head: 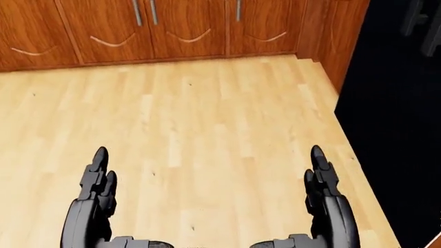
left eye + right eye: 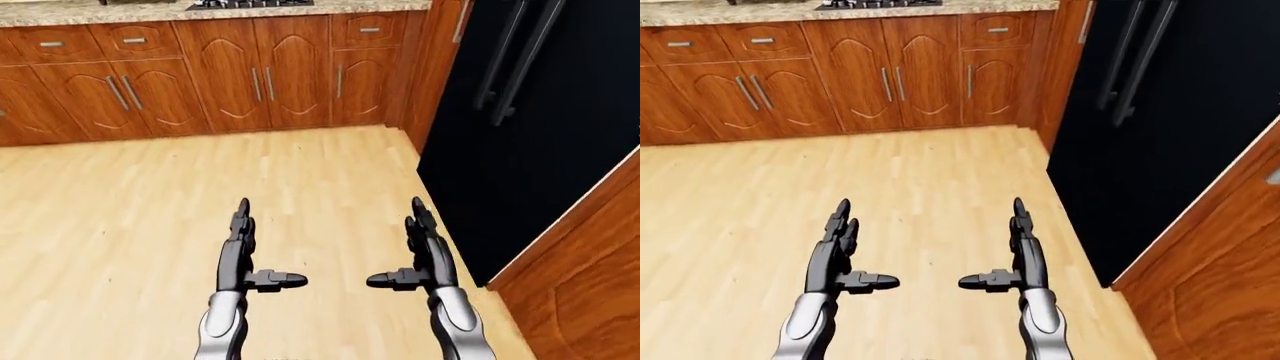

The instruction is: Navigate to the hood.

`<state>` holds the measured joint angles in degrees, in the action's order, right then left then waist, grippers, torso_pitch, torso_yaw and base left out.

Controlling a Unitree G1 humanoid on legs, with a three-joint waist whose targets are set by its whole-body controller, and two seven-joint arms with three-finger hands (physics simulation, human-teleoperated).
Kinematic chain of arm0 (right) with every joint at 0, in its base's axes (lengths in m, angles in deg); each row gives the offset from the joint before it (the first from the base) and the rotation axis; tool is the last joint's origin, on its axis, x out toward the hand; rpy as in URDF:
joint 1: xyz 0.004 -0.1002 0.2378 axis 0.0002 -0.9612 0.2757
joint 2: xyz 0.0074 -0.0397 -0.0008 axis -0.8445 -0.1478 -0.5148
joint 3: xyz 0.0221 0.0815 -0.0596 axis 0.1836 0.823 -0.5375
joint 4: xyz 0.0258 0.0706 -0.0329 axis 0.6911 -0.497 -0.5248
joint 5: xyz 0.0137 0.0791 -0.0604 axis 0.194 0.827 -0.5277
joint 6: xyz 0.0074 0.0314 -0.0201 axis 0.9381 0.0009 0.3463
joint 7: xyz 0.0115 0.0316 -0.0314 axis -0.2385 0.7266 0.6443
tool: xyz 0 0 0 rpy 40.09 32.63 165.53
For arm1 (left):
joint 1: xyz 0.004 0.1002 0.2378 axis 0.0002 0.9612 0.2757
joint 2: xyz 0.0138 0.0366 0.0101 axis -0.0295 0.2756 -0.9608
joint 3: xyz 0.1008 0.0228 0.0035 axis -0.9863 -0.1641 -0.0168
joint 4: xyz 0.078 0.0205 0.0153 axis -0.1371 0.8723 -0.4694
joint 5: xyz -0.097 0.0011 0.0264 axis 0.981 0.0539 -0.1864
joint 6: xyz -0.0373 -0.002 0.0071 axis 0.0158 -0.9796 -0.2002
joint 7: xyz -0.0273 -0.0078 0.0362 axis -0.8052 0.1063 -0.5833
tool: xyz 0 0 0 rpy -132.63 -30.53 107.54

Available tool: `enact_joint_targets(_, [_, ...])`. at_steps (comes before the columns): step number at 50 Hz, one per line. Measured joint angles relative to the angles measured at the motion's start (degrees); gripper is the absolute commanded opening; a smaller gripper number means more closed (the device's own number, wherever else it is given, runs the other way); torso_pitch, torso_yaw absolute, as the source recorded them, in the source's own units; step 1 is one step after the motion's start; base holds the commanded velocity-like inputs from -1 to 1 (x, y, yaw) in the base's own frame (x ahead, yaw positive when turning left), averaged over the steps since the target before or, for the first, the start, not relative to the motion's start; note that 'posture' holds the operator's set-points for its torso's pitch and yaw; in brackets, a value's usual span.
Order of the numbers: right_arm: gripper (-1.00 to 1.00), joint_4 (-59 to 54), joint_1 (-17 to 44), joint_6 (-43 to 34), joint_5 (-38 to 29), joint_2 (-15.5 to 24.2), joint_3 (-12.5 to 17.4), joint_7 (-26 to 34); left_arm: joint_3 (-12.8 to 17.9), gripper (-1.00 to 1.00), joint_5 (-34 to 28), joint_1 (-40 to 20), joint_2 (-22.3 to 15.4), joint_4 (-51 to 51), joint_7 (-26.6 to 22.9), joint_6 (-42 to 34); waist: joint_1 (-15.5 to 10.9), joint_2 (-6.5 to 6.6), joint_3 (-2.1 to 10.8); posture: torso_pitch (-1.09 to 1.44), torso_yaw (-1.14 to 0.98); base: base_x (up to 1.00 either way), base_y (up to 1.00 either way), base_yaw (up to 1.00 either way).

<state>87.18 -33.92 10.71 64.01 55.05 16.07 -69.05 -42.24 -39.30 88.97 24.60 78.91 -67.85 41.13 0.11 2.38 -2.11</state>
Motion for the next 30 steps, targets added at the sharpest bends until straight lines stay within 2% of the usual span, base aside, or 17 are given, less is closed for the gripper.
enact_joint_targets(2, [1.00,0.46,0.02,0.00,-0.06,-0.06,-0.06,0.02,-0.01,1.00,0.01,0.01,-0.07,-0.12,0.00,0.09,-0.17,2.23,0.54,0.00,0.00,0.00,0.00,0.42])
enact_joint_targets(3, [1.00,0.17,0.18,0.10,-0.08,-0.51,-0.38,0.06,0.35,1.00,0.01,-0.05,-0.47,0.21,0.03,0.09,-0.63,1.41,0.28,0.00,0.00,0.00,0.00,0.42])
enact_joint_targets(6, [1.00,-0.68,-0.26,-0.21,-0.11,-0.71,-1.42,0.49,1.24,1.00,-0.03,0.61,-0.59,1.09,0.38,-0.44,-1.56,1.16,0.63,0.00,0.00,0.00,0.00,0.42])
enact_joint_targets(13, [1.00,-0.07,0.17,0.40,-0.14,-0.53,-0.67,0.36,0.71,1.00,-0.02,0.24,-0.45,0.34,0.33,-0.20,-1.12,-3.35,0.16,0.00,0.00,0.00,0.00,0.42])
enact_joint_targets(16, [1.00,-0.11,0.34,0.49,-0.04,-0.55,-0.72,0.32,0.73,1.00,-0.01,0.21,-0.49,0.15,0.27,-0.12,-0.87,-6.39,0.35,0.00,0.00,0.00,0.00,0.37])
enact_joint_targets(17, [1.00,0.00,0.34,0.38,-0.01,-0.20,-0.54,0.29,0.59,1.00,-0.01,0.04,-0.13,0.22,0.27,-0.08,-0.38,-6.33,0.57,0.00,0.00,0.00,0.00,0.34])
enact_joint_targets(18, [1.00,-0.10,0.33,0.25,0.00,0.00,-0.10,0.21,0.17,1.00,0.00,0.06,0.11,0.49,0.22,-0.09,0.08,-5.62,0.31,0.00,0.00,0.00,0.00,0.34])
enact_joint_targets(22, [1.00,-0.59,-0.07,-0.46,0.05,-0.07,0.39,-0.26,-0.33,1.00,0.00,0.61,0.07,0.94,-0.16,-0.55,0.13,-5.18,0.47,0.00,0.00,0.00,0.01,0.10])
enact_joint_targets(26, [1.00,0.06,0.18,-0.21,-0.25,-0.04,-0.15,-0.25,0.18,1.00,0.00,-0.02,-0.06,0.11,0.05,-0.22,0.70,-2.66,-0.13,0.00,0.00,0.00,0.00,0.00])
enact_joint_targets(28, [1.00,0.09,0.16,-0.05,-0.41,0.03,-0.04,-0.28,-0.03,1.00,0.00,-0.14,0.01,-0.25,0.02,0.07,0.98,-0.63,0.35,0.00,0.00,0.00,0.00,0.00])
enact_joint_targets(30, [1.00,-0.41,-0.04,-0.30,-0.56,-0.44,-0.47,-0.32,0.28,1.00,0.00,-0.05,-0.34,0.40,0.02,0.06,0.52,-1.51,0.13,0.00,0.00,0.00,0.20,0.00])
